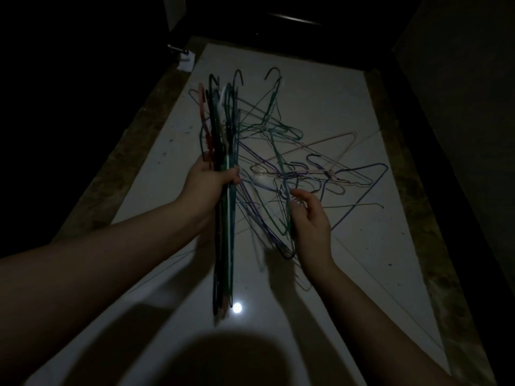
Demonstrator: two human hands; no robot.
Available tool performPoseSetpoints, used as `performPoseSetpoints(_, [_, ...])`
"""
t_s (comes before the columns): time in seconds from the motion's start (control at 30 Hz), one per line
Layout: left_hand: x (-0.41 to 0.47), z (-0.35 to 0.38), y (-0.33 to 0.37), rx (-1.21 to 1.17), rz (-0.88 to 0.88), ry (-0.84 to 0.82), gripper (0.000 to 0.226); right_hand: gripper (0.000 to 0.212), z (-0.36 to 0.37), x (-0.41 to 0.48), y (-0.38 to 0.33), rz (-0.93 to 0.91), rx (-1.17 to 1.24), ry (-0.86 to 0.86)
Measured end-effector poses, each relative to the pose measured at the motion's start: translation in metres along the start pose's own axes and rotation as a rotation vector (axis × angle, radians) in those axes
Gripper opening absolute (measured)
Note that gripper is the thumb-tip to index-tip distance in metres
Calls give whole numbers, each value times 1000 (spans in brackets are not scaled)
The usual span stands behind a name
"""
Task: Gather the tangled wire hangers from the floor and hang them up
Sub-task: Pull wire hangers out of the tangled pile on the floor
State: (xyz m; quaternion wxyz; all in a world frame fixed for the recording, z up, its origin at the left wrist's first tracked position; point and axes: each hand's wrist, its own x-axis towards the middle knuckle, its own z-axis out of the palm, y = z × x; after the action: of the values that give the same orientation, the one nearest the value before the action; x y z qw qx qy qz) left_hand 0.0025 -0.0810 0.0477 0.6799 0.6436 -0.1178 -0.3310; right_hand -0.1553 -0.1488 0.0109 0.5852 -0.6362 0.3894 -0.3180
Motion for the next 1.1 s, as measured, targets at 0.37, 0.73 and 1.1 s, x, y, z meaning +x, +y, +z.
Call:
performPoseSetpoints(0.37, [-17,13,-8,-47,-24,-126,29,20,46,-7,-6,-84,-77,15])
performPoseSetpoints(0.73, [-14,7,-11,-15,-30,-156,27,27,55,-11,-4,-182,-215,4])
performPoseSetpoints(1.1, [-10,1,-15,4,-33,-92,37,42,49,-21,4,-41,-429,-87])
